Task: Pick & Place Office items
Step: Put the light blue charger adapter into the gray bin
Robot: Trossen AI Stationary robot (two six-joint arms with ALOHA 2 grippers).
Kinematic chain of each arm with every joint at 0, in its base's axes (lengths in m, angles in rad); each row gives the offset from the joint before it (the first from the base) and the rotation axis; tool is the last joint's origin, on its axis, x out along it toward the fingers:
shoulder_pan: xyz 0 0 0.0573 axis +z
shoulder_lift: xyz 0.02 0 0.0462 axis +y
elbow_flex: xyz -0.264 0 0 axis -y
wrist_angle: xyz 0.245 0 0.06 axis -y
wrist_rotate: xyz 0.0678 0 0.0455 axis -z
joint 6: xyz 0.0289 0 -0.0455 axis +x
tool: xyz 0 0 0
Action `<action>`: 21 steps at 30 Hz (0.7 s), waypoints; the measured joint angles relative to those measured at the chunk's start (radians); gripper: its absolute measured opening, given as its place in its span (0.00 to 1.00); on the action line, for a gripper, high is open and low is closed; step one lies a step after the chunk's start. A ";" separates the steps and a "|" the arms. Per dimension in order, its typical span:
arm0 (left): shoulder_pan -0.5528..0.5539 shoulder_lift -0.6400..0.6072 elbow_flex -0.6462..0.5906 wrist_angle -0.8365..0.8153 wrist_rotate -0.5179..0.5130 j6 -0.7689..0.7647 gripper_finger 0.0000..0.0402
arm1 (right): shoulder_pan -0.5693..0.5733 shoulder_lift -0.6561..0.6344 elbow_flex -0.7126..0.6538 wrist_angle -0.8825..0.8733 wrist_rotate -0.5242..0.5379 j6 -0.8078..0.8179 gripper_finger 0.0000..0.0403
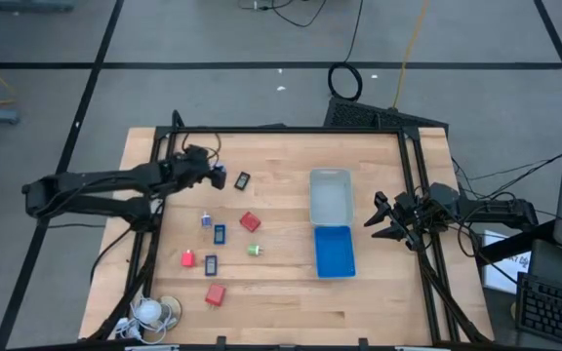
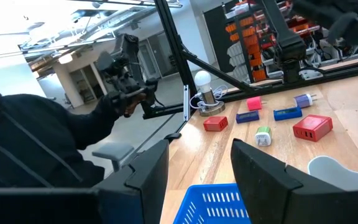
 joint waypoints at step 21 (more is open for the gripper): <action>0.175 0.343 0.063 -0.053 0.149 0.082 0.90 | 0.000 0.000 0.000 0.000 0.000 0.000 0.41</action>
